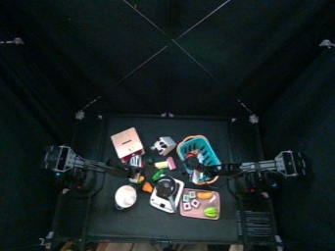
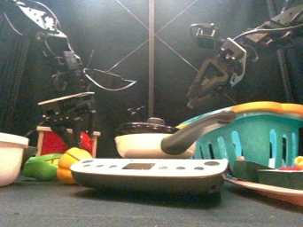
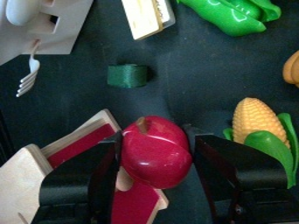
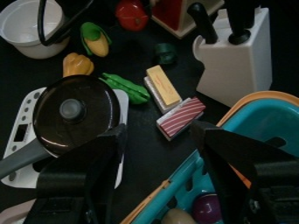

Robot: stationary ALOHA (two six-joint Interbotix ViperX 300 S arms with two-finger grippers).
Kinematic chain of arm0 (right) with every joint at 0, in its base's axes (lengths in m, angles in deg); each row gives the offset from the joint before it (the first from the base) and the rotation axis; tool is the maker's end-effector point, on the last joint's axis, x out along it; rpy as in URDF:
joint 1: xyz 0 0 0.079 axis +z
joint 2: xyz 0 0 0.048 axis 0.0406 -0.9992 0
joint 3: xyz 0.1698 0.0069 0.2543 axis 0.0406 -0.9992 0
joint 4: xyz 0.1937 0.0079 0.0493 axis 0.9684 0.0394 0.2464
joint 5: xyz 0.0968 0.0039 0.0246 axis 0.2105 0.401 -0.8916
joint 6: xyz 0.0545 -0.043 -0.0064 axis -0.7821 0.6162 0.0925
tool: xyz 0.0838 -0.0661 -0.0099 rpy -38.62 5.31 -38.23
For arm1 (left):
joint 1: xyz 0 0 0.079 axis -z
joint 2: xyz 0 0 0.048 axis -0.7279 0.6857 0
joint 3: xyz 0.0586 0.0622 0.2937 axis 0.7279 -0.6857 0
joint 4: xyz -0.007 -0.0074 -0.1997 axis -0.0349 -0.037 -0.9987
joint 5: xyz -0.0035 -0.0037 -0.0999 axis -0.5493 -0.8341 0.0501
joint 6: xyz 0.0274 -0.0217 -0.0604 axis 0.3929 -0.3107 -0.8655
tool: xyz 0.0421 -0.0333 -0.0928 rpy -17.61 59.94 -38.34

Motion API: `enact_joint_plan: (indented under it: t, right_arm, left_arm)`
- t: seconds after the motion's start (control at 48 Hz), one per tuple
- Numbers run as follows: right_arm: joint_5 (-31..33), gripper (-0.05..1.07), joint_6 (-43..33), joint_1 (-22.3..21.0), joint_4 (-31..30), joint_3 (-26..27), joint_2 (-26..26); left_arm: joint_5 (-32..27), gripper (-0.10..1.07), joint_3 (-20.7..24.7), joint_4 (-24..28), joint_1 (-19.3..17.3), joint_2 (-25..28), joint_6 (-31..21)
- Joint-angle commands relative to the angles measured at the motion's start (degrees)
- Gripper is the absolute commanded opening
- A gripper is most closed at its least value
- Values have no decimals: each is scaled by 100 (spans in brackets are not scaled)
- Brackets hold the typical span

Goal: Place apple in pot

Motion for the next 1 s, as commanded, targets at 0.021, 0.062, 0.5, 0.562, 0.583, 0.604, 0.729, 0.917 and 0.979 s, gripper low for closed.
enact_joint_plan:
  t: [0.021, 0.062, 0.5, 0.562, 0.583, 0.604, 0.729, 0.917, 0.979]
  right_arm:
    - [-26, 93, 9, 9, -9, 114, 70]
    - [-18, 93, 9, 18, -9, 114, 70]
    - [-35, 93, 18, 35, -18, 132, 79]
    - [-35, 93, 9, 35, -26, 123, 79]
    - [-26, 93, 9, 35, -35, 132, 79]
    - [-35, 93, 9, 35, -35, 132, 79]
    - [-35, 93, 9, 35, -26, 123, 70]
    - [-35, 93, 9, 35, -26, 123, 70]
    - [-26, 93, 9, 26, -35, 132, 70]
  left_arm:
    - [9, 76, 158, -97, 229, -237, -18]
    - [9, 76, 185, -185, 352, -334, -26]
    - [18, 76, 62, -2566, 1802, -1327, -18]
    - [26, 76, -79, -2900, 1819, -1327, -18]
    - [26, 76, -132, -2988, 1828, -1327, -18]
    - [26, 76, -176, -3076, 1828, -1327, -18]
    - [149, 76, -431, -3516, 1819, -1327, -18]
    - [624, 79, -624, -3586, 1828, -1336, -9]
    - [694, 81, -677, -3604, 1819, -1327, -9]
